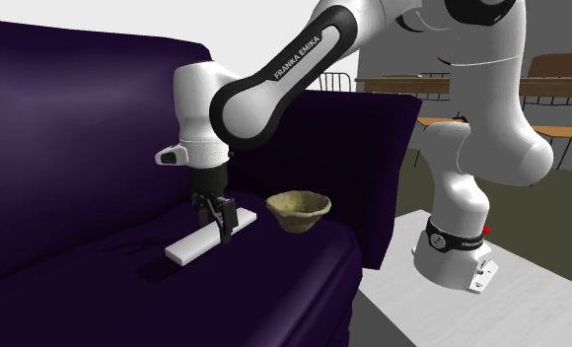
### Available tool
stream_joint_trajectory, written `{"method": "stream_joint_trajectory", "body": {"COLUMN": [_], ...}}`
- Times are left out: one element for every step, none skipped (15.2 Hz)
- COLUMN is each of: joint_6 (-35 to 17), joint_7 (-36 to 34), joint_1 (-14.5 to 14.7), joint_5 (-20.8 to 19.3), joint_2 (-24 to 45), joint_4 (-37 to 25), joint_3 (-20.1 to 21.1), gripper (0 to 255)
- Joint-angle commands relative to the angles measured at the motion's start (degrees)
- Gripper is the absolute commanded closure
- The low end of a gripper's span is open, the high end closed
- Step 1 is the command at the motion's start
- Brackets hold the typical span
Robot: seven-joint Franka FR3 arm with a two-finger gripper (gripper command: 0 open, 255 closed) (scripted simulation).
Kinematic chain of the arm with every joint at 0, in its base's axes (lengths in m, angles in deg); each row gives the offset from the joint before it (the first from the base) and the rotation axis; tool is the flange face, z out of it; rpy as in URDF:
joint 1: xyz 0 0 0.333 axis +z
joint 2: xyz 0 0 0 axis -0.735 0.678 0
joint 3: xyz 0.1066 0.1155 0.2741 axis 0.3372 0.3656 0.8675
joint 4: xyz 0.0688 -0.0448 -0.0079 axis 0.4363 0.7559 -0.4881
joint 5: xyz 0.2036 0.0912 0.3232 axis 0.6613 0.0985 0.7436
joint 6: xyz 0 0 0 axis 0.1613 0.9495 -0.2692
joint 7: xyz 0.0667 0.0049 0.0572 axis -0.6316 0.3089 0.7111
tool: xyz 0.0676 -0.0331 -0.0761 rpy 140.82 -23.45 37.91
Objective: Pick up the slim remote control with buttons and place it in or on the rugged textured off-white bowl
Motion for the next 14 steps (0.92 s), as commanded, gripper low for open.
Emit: {"method": "stream_joint_trajectory", "body": {"joint_6": [0.0, 0.0, 0.0, 0.0, 0.0, 0.0, 0.0, 0.0, 0.0, 0.0, 0.0, 0.0, 0.7, 1.3], "joint_7": [0.0, 0.0, 0.0, 0.0, 0.0, 0.0, 0.0, 0.0, 0.0, 0.0, 0.0, 0.0, -0.1, -0.3], "joint_1": [0.0, 0.0, 0.0, 0.0, 0.0, 0.0, 0.0, 0.0, 0.0, 0.0, 0.0, 0.0, 0.0, 0.1], "joint_5": [0.0, 0.0, 0.0, 0.0, 0.0, 0.0, 0.0, 0.0, 0.0, 0.0, 0.0, 0.0, -0.2, -0.4], "joint_2": [0.0, 0.0, 0.0, 0.0, 0.0, 0.0, 0.0, 0.0, 0.0, 0.0, 0.0, 0.0, -0.5, -0.9], "joint_4": [0.0, 0.0, 0.0, 0.0, 0.0, 0.0, 0.0, 0.0, 0.0, 0.0, 0.0, 0.0, -0.2, -0.5], "joint_3": [0.0, 0.0, 0.0, 0.0, 0.0, 0.0, 0.0, 0.0, 0.0, 0.0, 0.0, 0.0, -0.1, -0.1], "gripper": [0, 0, 255, 255, 255, 255, 255, 255, 255, 255, 255, 255, 255, 255]}}
